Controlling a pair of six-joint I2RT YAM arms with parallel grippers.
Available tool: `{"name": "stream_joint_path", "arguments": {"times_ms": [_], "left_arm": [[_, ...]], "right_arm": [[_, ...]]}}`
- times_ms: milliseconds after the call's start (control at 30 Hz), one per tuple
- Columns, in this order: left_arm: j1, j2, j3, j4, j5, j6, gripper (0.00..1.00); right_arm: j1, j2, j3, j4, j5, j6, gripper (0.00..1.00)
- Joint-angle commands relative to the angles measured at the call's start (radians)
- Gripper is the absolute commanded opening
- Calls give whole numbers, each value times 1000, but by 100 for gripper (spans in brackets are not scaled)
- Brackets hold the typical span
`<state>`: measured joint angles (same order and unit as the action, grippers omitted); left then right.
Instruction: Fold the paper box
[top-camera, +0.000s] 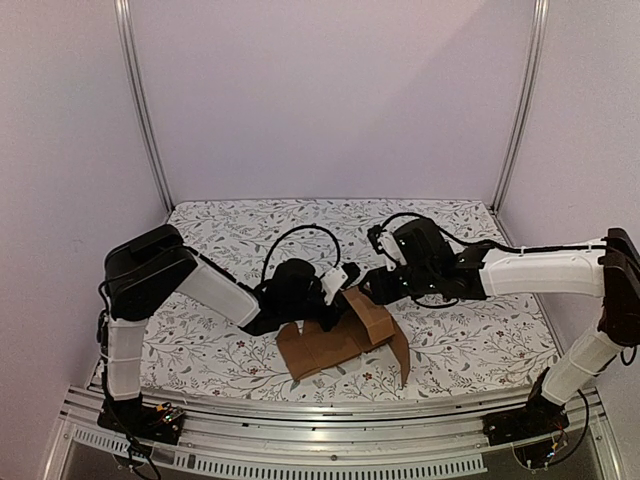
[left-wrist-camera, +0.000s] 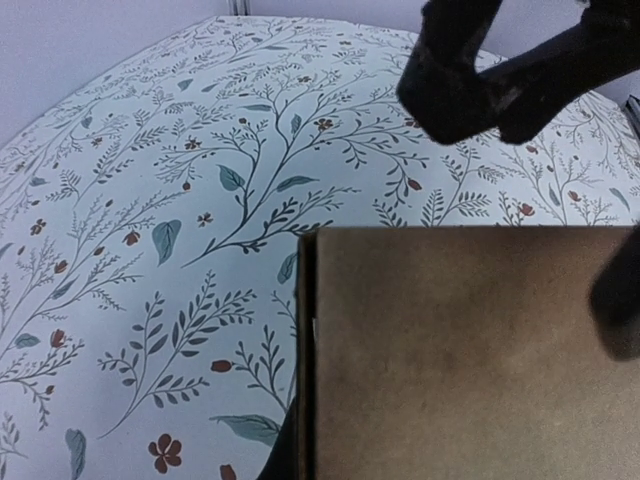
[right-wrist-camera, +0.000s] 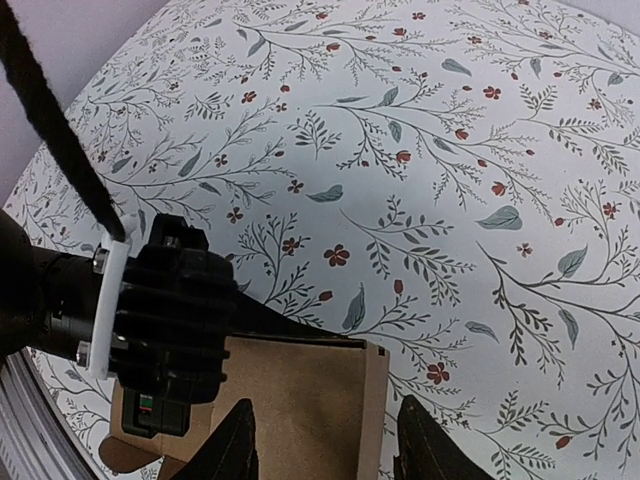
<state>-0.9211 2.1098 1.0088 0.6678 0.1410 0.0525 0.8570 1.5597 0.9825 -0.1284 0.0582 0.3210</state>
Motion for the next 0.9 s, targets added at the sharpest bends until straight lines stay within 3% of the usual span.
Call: {"name": "stream_joint_path", "arguments": {"times_ms": [0,267,433,567,867], "left_arm": [[-16,27,13,-27,3,9,0],[-18,38,-3,16,21,-18,1],[-16,26,-68,129,15,-35,25],[-17,33,-110,242,17,-49,36],[-18,99,-154,472,2,-49,37]], "right_arm": [[-17,47,18,40,-36,19,44],[-23,89,-6,69,-98,34,33],[-25,91,-21,78,-115,53,27],[-28,86,-29,78,-125,57,26],[-32,84,-43,93,-145,69,24]]}}
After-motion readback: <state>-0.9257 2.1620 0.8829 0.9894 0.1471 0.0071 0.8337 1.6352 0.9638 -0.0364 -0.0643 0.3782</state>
